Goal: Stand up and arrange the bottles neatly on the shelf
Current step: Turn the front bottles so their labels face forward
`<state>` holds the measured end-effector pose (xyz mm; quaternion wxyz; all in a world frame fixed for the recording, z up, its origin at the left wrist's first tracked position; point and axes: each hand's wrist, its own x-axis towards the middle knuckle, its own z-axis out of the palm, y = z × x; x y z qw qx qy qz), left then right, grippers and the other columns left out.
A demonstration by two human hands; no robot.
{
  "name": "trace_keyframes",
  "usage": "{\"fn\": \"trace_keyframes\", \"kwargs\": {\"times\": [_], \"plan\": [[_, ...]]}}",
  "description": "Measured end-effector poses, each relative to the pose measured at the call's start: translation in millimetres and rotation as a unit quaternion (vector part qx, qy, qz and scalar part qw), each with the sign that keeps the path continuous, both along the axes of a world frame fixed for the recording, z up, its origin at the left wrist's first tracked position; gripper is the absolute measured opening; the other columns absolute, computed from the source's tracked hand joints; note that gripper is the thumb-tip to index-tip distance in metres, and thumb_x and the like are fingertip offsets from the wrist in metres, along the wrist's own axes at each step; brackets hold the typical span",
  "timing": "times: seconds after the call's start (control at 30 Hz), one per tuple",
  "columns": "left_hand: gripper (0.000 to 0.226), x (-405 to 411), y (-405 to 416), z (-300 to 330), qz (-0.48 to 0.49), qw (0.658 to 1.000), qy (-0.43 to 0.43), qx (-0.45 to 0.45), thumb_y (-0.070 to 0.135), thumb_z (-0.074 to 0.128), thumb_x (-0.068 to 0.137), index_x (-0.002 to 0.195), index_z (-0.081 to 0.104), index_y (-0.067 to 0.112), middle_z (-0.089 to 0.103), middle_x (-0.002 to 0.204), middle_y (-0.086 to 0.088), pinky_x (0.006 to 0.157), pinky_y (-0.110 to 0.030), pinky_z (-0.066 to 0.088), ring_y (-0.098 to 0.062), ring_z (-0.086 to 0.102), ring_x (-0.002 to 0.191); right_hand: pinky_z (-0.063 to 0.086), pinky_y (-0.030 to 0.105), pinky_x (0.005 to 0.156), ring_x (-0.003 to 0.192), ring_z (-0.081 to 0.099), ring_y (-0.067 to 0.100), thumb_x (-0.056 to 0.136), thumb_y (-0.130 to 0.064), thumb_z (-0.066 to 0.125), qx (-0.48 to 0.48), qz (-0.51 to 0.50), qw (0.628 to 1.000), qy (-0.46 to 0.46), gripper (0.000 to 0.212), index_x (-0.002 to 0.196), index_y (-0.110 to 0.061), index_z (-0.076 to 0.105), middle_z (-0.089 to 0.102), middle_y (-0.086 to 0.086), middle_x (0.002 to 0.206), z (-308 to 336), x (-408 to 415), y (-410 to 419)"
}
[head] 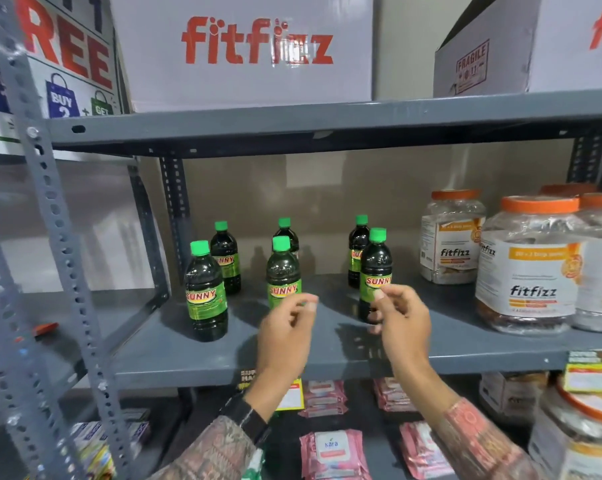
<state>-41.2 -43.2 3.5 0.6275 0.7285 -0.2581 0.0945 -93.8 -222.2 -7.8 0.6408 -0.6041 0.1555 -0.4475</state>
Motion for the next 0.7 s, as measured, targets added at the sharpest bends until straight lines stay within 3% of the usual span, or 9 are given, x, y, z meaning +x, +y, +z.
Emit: {"fn": "trace_keyframes", "kwargs": {"times": [0.07, 0.1, 0.2, 0.27, 0.33, 0.4, 0.47, 0.6, 0.7], "plan": [[0.017, -2, -34, 8, -0.109, 0.991, 0.044, 0.059, 0.032, 0.061, 0.1, 0.103, 0.075, 0.039, 0.076, 0.09, 0.01, 0.074, -0.024, 0.053, -0.005, 0.068, 0.083, 0.061, 0.045, 0.077, 0.091, 0.068, 0.016, 0.101, -0.022, 0.066, 0.004, -0.058, 0.998, -0.008, 0.009, 0.109, -0.025, 0.066, 0.071, 0.002, 0.104, 2, 1, -27], [0.018, -2, -49, 13, -0.132, 0.987, 0.047, 0.074, 0.033, 0.059, 0.102, 0.112, 0.074, 0.038, 0.075, 0.094, 0.012, 0.076, -0.021, 0.05, -0.004, 0.066, 0.088, 0.059, 0.045, 0.087, 0.101, 0.066, 0.016, 0.101, -0.025, 0.065, -0.001, -0.061, 0.998, -0.003, 0.013, 0.114, -0.027, 0.064, 0.069, -0.001, 0.11, 3, 5, -39], [0.043, 4, -87, 26, -0.156, 0.983, 0.084, 0.051, 0.029, 0.05, 0.108, 0.15, 0.048, 0.024, 0.061, 0.127, 0.007, 0.078, -0.006, 0.045, -0.004, 0.059, 0.107, 0.05, 0.036, 0.097, 0.115, 0.062, 0.016, 0.105, -0.025, 0.061, 0.001, 0.038, 0.999, 0.036, 0.03, 0.134, -0.024, 0.058, 0.064, 0.003, 0.128, 9, 18, -64], [0.049, 8, -106, 32, -0.178, 0.974, 0.137, 0.029, 0.027, 0.044, 0.111, 0.159, 0.035, 0.021, 0.051, 0.138, 0.01, 0.092, -0.013, 0.043, -0.004, 0.053, 0.12, 0.052, 0.044, 0.106, 0.12, 0.063, 0.017, 0.106, -0.027, 0.059, 0.012, 0.116, 0.991, 0.066, 0.038, 0.143, -0.024, 0.055, 0.065, 0.002, 0.132, 12, 25, -76], [0.038, 15, -119, 29, -0.198, 0.964, 0.174, 0.014, 0.028, 0.041, 0.111, 0.149, 0.046, 0.029, 0.058, 0.14, 0.013, 0.097, -0.023, 0.044, -0.005, 0.058, 0.121, 0.05, 0.052, 0.112, 0.124, 0.065, 0.019, 0.106, -0.028, 0.059, 0.007, 0.161, 0.984, 0.08, 0.037, 0.143, -0.026, 0.057, 0.068, 0.001, 0.132, 10, 29, -84], [0.026, 17, -127, 24, -0.19, 0.965, 0.18, 0.003, 0.028, 0.041, 0.111, 0.128, 0.058, 0.038, 0.068, 0.123, 0.017, 0.085, -0.019, 0.05, 0.003, 0.065, 0.108, 0.05, 0.053, 0.112, 0.122, 0.067, 0.019, 0.106, -0.027, 0.059, -0.009, 0.182, 0.979, 0.088, 0.031, 0.137, -0.028, 0.061, 0.071, 0.0, 0.128, 9, 29, -90], [0.024, 15, -134, 21, -0.175, 0.969, 0.175, -0.003, 0.029, 0.041, 0.111, 0.117, 0.06, 0.042, 0.071, 0.12, 0.016, 0.083, -0.018, 0.052, 0.006, 0.066, 0.104, 0.052, 0.052, 0.11, 0.117, 0.07, 0.019, 0.106, -0.025, 0.058, -0.018, 0.193, 0.977, 0.087, 0.024, 0.128, -0.031, 0.064, 0.073, 0.001, 0.122, 9, 26, -93], [0.025, 9, -143, 19, -0.179, 0.97, 0.163, -0.001, 0.03, 0.044, 0.11, 0.117, 0.063, 0.046, 0.072, 0.126, 0.013, 0.105, -0.035, 0.054, -0.008, 0.067, 0.122, 0.055, 0.049, 0.106, 0.112, 0.071, 0.02, 0.107, -0.023, 0.058, -0.018, 0.198, 0.977, 0.078, 0.02, 0.122, -0.033, 0.066, 0.075, 0.003, 0.116, 7, 20, -102], [0.028, 6, -146, 16, -0.172, 0.973, 0.152, 0.009, 0.03, 0.045, 0.11, 0.117, 0.061, 0.052, 0.071, 0.124, 0.018, 0.105, -0.035, 0.053, -0.005, 0.066, 0.121, 0.055, 0.049, 0.104, 0.112, 0.073, 0.02, 0.106, -0.026, 0.059, -0.023, 0.201, 0.976, 0.083, 0.02, 0.122, -0.034, 0.067, 0.077, 0.002, 0.116, 6, 17, -108]]}}
